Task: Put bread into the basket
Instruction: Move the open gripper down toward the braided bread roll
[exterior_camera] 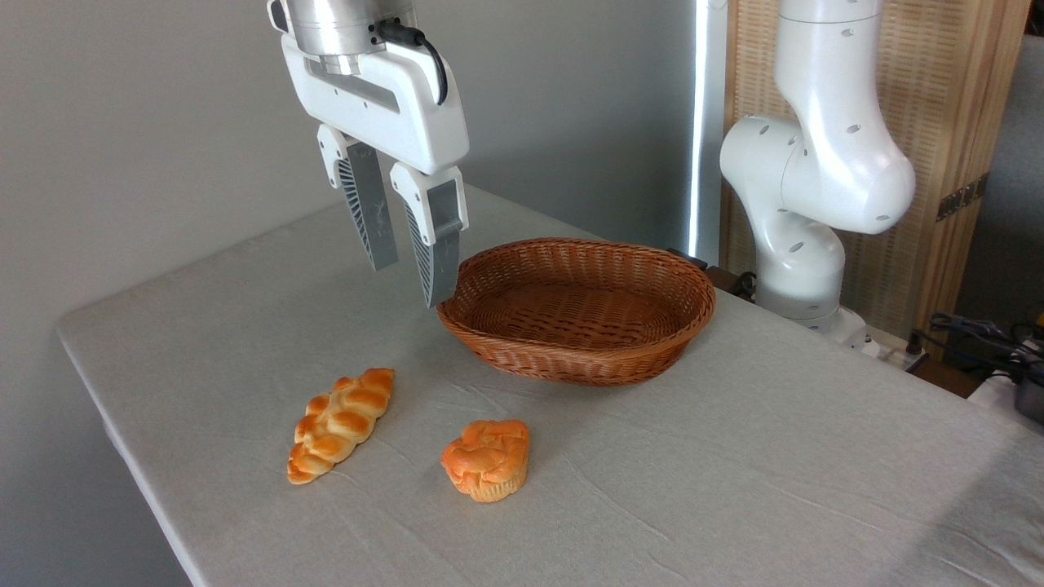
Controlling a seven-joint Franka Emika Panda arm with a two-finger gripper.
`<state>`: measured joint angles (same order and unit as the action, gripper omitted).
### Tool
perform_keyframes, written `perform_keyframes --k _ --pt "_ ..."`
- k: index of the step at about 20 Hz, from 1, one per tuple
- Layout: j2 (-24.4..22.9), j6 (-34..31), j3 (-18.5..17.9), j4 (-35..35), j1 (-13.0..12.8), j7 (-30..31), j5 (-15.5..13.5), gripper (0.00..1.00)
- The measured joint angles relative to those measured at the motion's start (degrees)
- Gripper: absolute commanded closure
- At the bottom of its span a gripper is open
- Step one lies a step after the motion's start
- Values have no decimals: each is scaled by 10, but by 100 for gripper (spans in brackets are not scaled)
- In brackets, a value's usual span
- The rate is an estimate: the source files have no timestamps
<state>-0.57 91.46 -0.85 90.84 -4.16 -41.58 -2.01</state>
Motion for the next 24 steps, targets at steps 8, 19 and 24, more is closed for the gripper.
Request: perform_keyframes --k 8,19,24 --pt "0 -4 0 1 0 0 0 0" --pt "6 156 6 98 -35 7 0 0" --pt "18 274 9 183 -72 147 0 0"
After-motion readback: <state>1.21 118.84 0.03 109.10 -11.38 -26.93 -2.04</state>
